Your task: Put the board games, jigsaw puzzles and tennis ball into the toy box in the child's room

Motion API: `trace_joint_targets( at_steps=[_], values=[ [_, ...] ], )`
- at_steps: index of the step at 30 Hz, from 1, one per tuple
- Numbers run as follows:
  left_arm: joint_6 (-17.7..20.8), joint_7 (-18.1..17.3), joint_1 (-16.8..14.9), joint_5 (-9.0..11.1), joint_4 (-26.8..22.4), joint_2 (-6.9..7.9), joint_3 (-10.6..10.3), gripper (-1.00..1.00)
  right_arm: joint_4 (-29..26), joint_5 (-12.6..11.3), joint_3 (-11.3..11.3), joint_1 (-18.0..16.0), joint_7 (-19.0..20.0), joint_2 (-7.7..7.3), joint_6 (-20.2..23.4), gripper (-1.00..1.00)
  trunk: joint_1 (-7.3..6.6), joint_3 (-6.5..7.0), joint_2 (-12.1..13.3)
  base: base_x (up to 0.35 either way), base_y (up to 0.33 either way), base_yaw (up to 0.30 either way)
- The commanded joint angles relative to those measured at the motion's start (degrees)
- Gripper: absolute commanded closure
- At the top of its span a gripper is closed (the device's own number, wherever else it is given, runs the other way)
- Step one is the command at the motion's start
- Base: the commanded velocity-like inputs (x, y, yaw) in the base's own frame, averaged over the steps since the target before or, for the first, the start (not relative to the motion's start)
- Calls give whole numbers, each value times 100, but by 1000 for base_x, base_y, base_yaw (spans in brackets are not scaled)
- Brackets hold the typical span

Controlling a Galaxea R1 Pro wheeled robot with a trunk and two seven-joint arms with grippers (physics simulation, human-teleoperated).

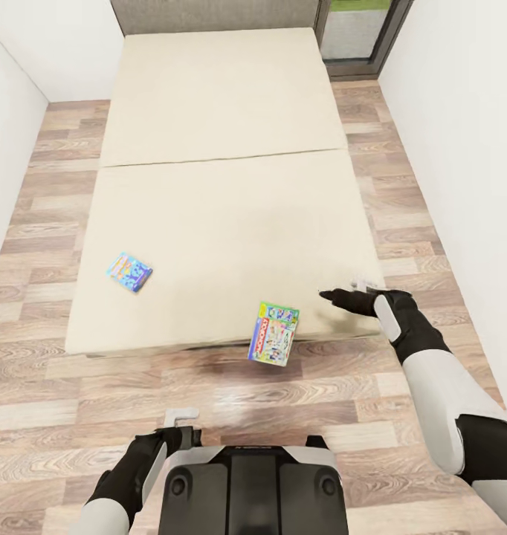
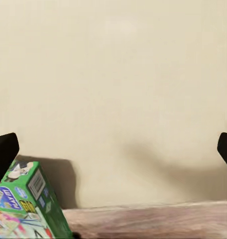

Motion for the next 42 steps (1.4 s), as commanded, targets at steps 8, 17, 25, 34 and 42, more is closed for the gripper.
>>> trace_joint_targets(
  at_steps=[8,17,25,34,42],
  values=[
    [30,-55,-1,-59,-23,-9,46,-100,-11,8,-55,476,1839,-524,6,-100,3,67,-6,0,0,-126],
    [30,-55,-1,-60,-24,-9,46,-100,-517,-1,-63,1263,2988,-549,19,-100,3,148,-6,0,0,-129],
    [30,-55,0,-61,-24,-13,46,-100,-1279,-502,-409,2248,3704,-488,7,-100,3,219,-6,0,0,-129],
    [30,-55,1,-62,-40,-11,48,-100,-1463,-1400,-474,2674,3803,-366,-34,-100,3,300,-6,0,0,-113],
    [38,-49,0,-59,-88,-5,60,-100,-1869,-1580,-489,3021,3825,-225,-66,-100,3,371,-6,0,0,-20]
  ],
)
